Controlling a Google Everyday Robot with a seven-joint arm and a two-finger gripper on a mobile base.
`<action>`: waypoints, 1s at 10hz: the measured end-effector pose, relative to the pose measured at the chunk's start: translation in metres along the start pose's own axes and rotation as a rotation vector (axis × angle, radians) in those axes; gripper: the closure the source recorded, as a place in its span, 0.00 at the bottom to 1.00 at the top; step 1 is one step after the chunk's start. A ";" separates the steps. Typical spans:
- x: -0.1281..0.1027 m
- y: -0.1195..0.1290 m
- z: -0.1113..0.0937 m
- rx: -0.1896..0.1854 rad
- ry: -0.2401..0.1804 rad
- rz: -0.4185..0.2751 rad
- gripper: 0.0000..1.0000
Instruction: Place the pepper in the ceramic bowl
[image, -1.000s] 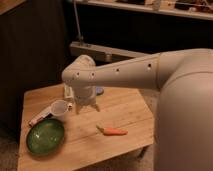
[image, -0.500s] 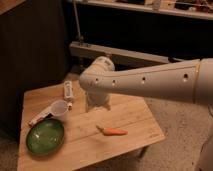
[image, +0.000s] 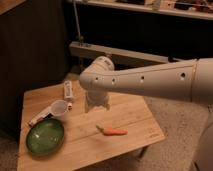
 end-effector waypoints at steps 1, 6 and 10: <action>0.002 -0.005 0.014 -0.057 -0.004 -0.100 0.35; 0.007 -0.054 0.061 -0.421 -0.142 -0.388 0.35; 0.010 -0.059 0.065 -0.364 -0.192 -0.431 0.35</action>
